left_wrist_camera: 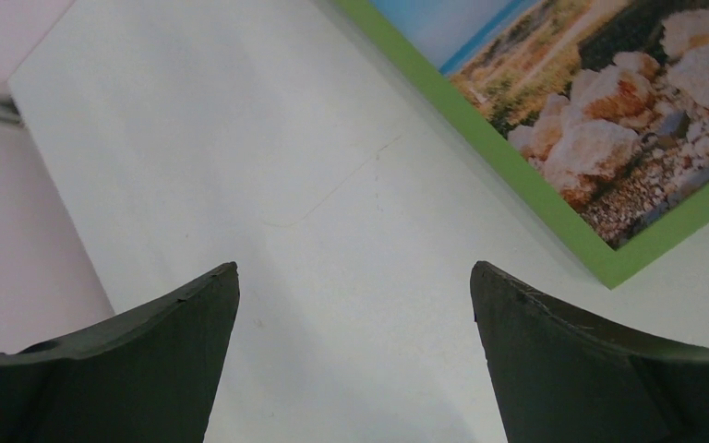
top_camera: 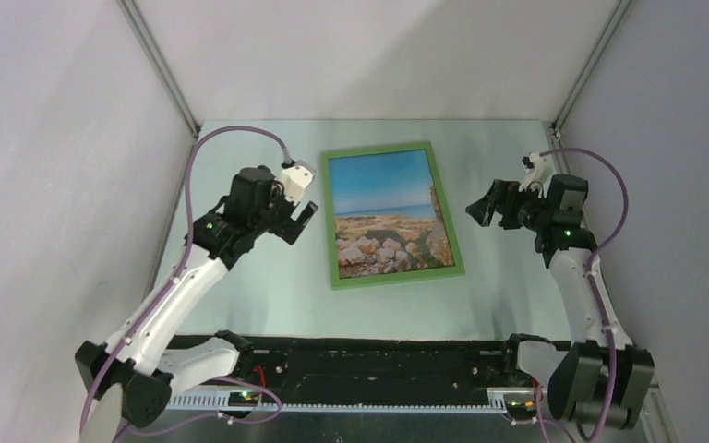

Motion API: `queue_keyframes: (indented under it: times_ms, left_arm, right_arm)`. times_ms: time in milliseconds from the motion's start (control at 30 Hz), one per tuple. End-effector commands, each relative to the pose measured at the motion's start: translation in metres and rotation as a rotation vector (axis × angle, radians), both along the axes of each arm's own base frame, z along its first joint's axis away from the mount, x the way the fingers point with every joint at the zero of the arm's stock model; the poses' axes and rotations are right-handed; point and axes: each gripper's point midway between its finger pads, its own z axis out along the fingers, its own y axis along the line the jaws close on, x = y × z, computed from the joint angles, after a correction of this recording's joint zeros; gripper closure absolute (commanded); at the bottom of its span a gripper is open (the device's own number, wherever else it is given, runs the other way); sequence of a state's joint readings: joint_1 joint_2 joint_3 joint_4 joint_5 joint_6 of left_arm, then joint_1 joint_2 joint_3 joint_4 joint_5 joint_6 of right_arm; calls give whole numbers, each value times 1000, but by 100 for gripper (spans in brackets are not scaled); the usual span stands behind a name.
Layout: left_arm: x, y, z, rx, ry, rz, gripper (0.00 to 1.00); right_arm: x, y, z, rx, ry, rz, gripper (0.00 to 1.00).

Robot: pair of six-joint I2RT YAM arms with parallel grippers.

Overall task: Put the photo into the frame
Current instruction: Turn over the photo frame at the center of the board, then reset both arms

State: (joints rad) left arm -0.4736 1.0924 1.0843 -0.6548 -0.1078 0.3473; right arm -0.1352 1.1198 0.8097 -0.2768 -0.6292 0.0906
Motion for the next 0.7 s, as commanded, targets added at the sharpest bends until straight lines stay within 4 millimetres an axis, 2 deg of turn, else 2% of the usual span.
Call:
queue_keyframes:
  times_ms: [0,133,333,433,667]
  left_arm:
    - [9,19,33,-133,-143,151,0]
    - [9,39,43,-219,-197,264,0]
    - [5,72,61,-308,-271,406,0]
    - [1,88,68,-345,-302,467,0]
    - [-13,125,78,-407,-365,584,0]
  right_arm:
    - [9,-22,57,-114,-215,-99,0]
    - [5,-39,79,-144,-279,-217,1]
    - [-4,-64,89,-193,-294,-358,1]
    - [-10,-67,88,-205,-285,-372,1]
    - [-22,-77,69,-258,-204,-400,1]
